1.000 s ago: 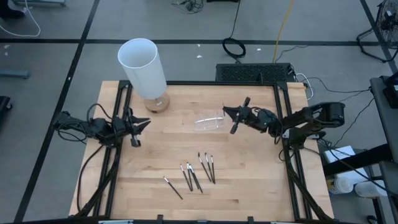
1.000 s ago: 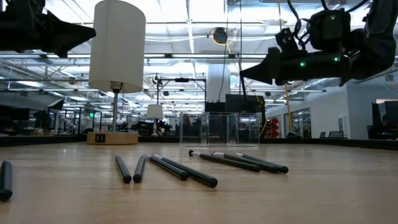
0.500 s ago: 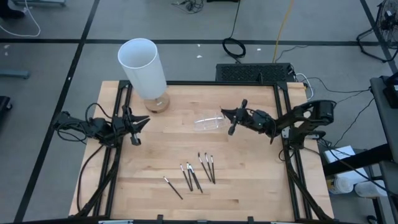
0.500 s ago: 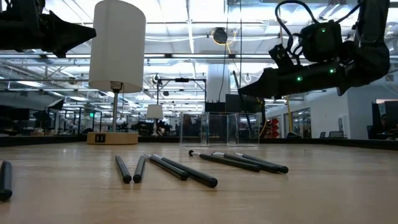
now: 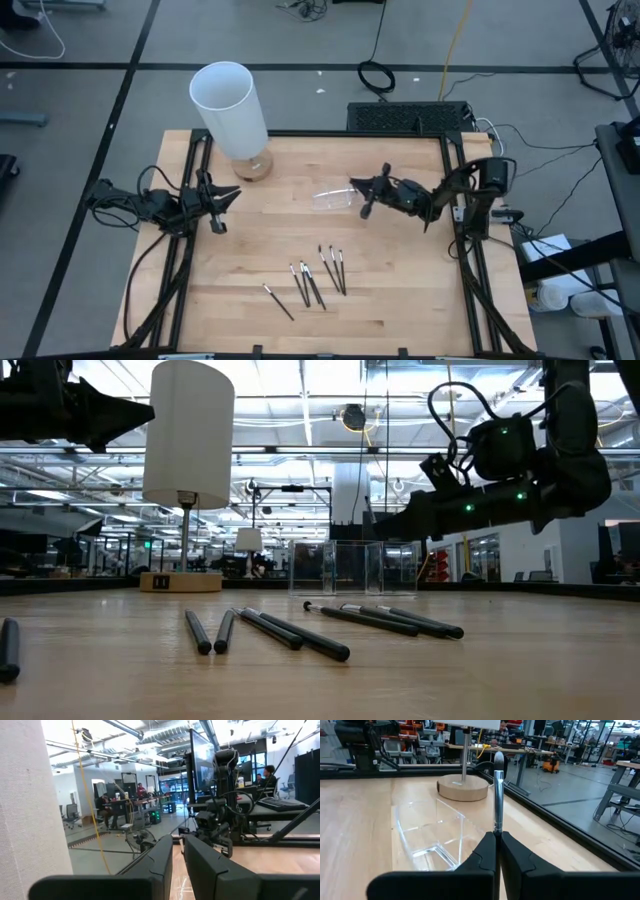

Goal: Put items in baskets/containers
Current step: Put the black eyeshadow brush into the transparent organizer

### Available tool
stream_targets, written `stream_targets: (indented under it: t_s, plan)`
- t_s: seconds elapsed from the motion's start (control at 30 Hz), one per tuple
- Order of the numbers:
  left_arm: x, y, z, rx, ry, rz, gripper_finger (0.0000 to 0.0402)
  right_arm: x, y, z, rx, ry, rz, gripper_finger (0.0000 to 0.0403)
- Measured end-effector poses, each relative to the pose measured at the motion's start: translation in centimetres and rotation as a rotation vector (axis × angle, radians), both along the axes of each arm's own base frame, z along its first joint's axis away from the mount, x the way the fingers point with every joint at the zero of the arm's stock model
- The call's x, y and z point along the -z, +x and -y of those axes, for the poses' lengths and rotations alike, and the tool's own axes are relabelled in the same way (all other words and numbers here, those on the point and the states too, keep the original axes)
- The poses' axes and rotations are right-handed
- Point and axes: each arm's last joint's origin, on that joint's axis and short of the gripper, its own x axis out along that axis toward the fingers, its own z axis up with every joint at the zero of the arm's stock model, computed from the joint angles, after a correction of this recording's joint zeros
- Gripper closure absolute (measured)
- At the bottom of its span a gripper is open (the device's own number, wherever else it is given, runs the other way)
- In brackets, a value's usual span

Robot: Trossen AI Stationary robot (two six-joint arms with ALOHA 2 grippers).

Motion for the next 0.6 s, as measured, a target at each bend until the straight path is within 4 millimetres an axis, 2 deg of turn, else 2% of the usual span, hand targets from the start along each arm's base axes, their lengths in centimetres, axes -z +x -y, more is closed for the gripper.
stream_targets:
  t_s: [0.43,0.6]
  plan:
    - [-0.02,-0.01,0.00,0.000,-0.002,0.003,0.0341,0.25,0.11,-0.05,-0.002,0.034,-0.010,0.0401]
    - [-0.12,-0.04,-0.01,0.001,-0.008,0.015,0.0341,0.21,0.13,-0.22,-0.007,0.045,0.001,0.0376]
